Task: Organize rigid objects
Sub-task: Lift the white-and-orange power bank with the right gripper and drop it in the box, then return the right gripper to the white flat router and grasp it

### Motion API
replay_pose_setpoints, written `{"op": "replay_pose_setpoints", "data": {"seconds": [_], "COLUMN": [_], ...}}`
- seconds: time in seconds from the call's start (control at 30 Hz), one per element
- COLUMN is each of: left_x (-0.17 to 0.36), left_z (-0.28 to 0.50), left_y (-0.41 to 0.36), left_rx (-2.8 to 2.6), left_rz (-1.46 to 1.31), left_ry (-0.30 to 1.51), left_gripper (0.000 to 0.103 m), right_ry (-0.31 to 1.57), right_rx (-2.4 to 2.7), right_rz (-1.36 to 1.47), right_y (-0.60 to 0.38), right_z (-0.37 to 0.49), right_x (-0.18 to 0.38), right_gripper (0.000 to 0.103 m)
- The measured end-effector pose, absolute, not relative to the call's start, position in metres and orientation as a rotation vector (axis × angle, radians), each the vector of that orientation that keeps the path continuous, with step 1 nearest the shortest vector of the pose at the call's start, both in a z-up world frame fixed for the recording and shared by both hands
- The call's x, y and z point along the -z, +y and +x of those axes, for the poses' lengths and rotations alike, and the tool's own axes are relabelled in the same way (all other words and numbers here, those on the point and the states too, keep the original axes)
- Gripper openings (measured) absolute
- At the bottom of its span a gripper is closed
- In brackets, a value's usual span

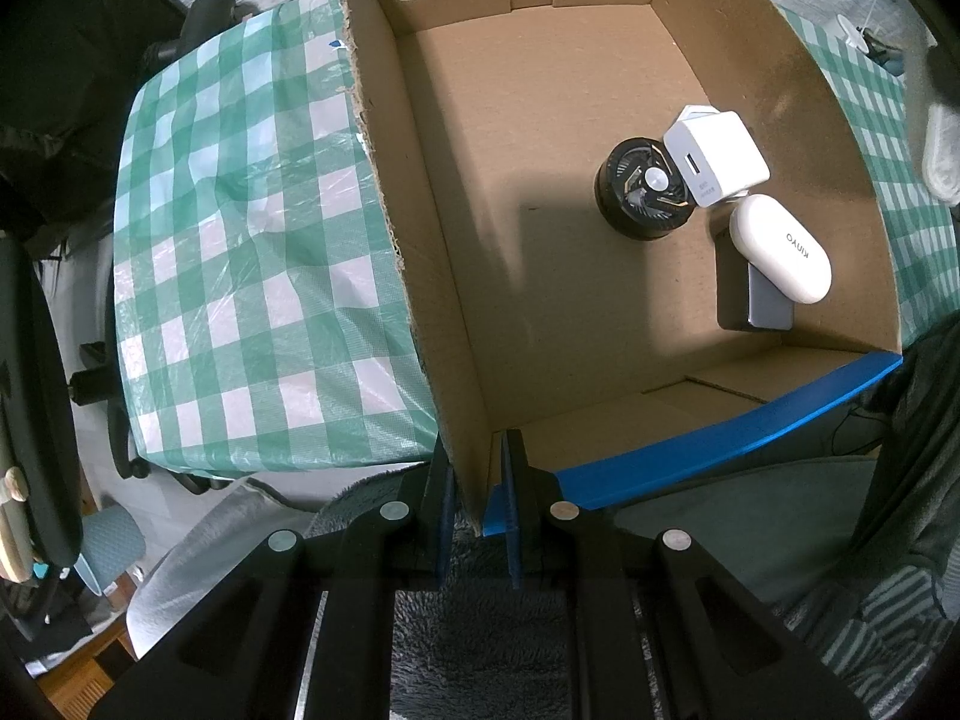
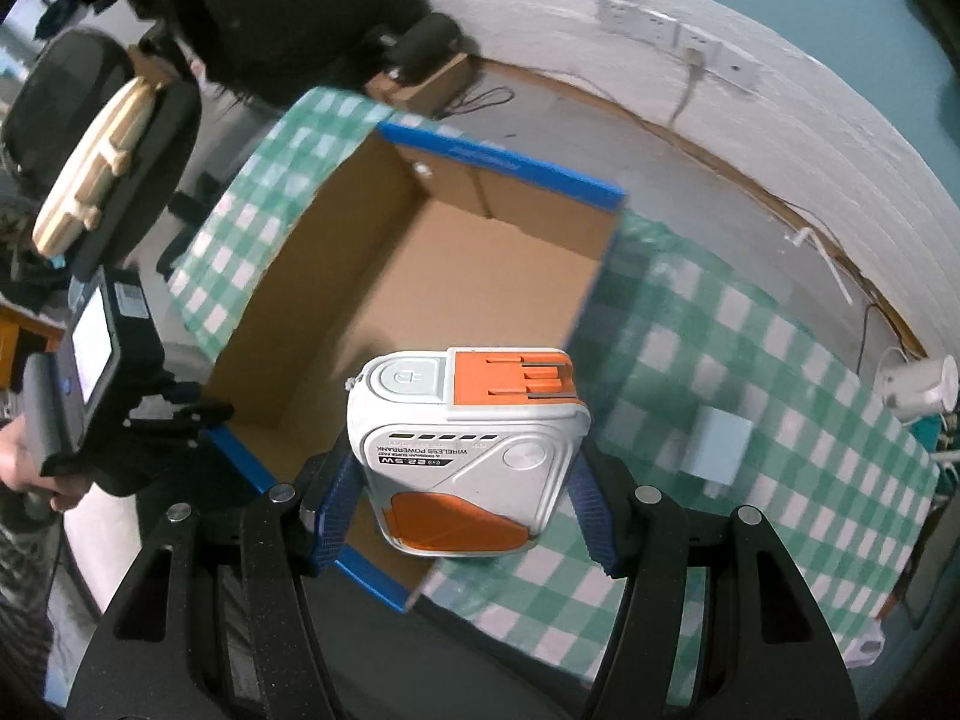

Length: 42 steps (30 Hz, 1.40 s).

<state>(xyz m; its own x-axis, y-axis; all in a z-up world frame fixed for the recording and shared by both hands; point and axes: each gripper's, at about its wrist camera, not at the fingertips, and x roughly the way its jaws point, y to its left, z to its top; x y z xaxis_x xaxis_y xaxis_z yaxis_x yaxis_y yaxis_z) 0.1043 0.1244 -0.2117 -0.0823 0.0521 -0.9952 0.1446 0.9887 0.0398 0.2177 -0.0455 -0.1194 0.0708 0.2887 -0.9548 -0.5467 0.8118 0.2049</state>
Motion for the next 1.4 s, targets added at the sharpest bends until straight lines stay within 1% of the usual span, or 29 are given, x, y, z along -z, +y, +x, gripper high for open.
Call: {"op": "replay_pose_setpoints", "data": {"seconds": [0.37,0.53,0.6,0.83,0.97,1.4], "left_x": [0.212,0.212,0.212,0.21,0.209,0.211], "left_z": [0.105,0.106,0.106,0.106,0.107,0.105], "left_y": [0.124,0.123,0.123,0.122,0.122,0.125], "left_rx": [0.075,0.078,0.079,0.083,0.081,0.082], "left_rz": [0.152,0.154,0.156,0.16,0.164,0.158], "left_ry": [1.651,1.652,1.65,1.645,1.64,1.642], "left_gripper": [0.012,0.013,0.013,0.015,0.015,0.015], "right_ry": [1.442,1.434,1.398,1.36,1.342,1.355], "right_rx": [-0.639,-0.609,-0.599,-0.602,-0.588,-0.497], "right_rz": [-0.312,-0.357,-0.336,-0.297,-0.289,-0.229], "right_y": [-0.014,-0.01,-0.013,-0.021,-0.029,-0.085], "right_z": [0.211,0.211,0.213,0.215,0.216,0.234], "right_x": [0.166,0.176,0.172,0.155,0.147,0.136], "right_gripper": [0.063,0.063,0.064,0.064,0.069,0.069]}}
